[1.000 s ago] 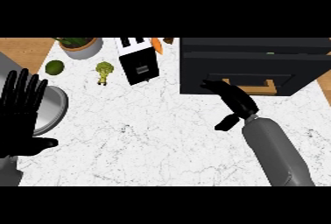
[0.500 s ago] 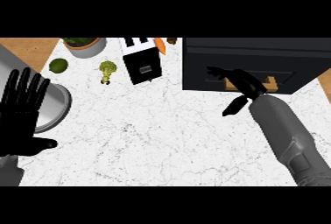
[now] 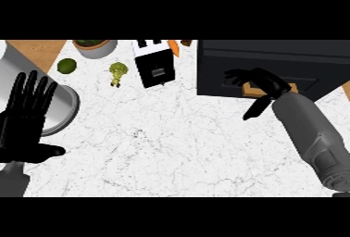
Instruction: Pick up the cup, place it into the drawer and close the drawer
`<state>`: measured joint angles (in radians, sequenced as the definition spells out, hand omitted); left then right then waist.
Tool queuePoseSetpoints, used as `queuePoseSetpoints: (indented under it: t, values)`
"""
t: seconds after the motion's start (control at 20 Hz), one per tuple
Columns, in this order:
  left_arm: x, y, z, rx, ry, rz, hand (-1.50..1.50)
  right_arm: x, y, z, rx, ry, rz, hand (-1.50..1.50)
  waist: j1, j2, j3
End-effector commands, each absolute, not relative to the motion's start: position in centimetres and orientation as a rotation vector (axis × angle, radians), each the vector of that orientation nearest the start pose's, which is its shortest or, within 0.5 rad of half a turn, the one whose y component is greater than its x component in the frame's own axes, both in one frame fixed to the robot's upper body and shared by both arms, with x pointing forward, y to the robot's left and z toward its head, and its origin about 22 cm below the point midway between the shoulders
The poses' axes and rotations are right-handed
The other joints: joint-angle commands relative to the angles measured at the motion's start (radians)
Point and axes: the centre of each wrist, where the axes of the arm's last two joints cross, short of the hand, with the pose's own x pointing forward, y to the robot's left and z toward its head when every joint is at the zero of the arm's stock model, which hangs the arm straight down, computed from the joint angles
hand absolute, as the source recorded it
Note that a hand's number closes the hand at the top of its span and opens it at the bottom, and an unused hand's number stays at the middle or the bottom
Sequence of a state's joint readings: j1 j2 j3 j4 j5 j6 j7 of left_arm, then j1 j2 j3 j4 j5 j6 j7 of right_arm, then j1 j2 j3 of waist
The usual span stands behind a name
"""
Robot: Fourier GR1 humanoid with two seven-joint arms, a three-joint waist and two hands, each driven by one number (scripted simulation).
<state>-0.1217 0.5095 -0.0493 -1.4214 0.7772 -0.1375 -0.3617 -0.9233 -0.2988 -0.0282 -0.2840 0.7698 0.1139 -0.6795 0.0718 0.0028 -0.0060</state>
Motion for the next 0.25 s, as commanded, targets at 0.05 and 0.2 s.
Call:
queuePoseSetpoints:
  t: [0.05,0.2]
  values:
    - [27.0,32.1,2.6,-0.322,-1.896,0.149,-1.5,43.5,-28.4,4.9,-0.406,-1.494,1.171,-1.5,0.016,0.038,0.008]
    - [28.0,33.6,4.3,-0.304,-1.894,0.127,-1.5,44.0,-27.3,5.3,-0.396,-1.486,1.168,-1.5,0.005,0.03,0.008]
